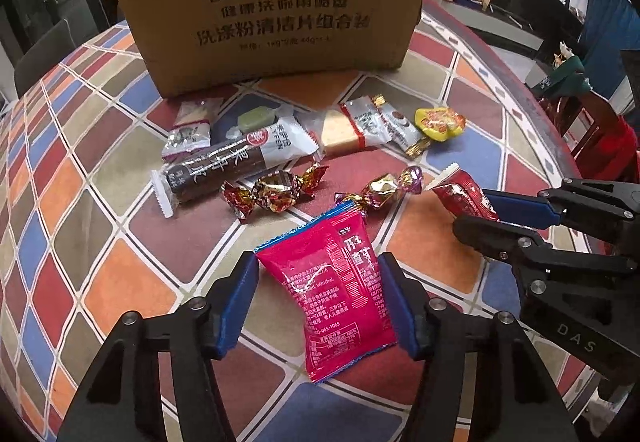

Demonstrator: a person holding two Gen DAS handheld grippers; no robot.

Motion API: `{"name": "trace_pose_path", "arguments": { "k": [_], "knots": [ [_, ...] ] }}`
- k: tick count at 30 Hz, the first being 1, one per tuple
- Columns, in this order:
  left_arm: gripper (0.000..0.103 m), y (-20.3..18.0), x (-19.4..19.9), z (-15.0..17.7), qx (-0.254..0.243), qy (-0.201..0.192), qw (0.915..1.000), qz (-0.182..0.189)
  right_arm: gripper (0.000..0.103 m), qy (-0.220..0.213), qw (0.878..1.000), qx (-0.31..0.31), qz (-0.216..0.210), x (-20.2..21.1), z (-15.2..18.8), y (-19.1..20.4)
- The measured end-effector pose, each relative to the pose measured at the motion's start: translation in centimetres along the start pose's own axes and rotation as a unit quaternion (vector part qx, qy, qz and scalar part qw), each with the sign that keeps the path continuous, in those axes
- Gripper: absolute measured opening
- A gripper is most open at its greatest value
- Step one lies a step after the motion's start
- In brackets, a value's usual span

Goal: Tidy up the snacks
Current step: 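Grasp the pink snack bag with the left tool while the right tool grasps the red wrapped snack, then carry both snacks over the box and open both tools to release them inside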

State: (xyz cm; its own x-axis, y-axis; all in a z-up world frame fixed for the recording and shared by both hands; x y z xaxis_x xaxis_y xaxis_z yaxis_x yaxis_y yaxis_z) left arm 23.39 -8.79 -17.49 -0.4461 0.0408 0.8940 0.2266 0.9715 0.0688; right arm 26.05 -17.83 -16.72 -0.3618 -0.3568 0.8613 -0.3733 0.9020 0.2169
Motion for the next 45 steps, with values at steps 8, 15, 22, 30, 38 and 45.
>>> {"name": "trace_pose_path", "arguments": {
  "k": [8, 15, 22, 30, 38, 45],
  "knots": [
    [0.059, 0.2, 3.2, -0.7, -0.005, -0.048, 0.9988, 0.000, 0.023, -0.023, 1.000, -0.004, -0.004, 1.8, -0.3, 0.9],
    [0.059, 1.0, 6.1, -2.0, 0.001, -0.089, 0.9960, 0.004, 0.023, -0.055, 0.998, -0.013, -0.011, 3.8, -1.2, 1.7],
    [0.058, 2.0, 8.9, -3.7, 0.002, -0.127, 0.9920, 0.001, 0.023, -0.100, 0.995, -0.011, -0.012, 6.5, -3.4, 2.7],
    [0.058, 3.2, 12.7, -6.4, -0.002, -0.182, 0.9832, -0.003, 0.023, -0.144, 0.990, -0.001, -0.012, 9.4, -6.1, 3.8],
    [0.058, 4.0, 16.2, -9.4, -0.013, -0.238, 0.9710, -0.016, 0.023, -0.183, 0.983, 0.005, -0.009, 12.2, -9.0, 4.4],
    [0.058, 4.9, 18.1, -12.2, -0.019, -0.268, 0.9627, -0.028, 0.023, -0.212, 0.977, 0.019, -0.005, 14.3, -11.9, 5.0]
  ]
}}
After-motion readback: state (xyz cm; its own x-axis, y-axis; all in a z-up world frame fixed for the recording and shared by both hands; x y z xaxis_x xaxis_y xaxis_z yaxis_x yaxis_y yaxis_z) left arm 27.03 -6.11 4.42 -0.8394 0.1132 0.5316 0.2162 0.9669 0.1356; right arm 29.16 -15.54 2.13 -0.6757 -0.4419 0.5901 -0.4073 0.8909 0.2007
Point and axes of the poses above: each gripper's, at about its wrist camera, not at the fingertips, and x roughly against the way its jaws point, y to its left, z to its underside, the point moved 7 cm from there along -x, roughly the way its jaws point, and after that the axes turned 7 degrees about -z, right-handed, at the moved point
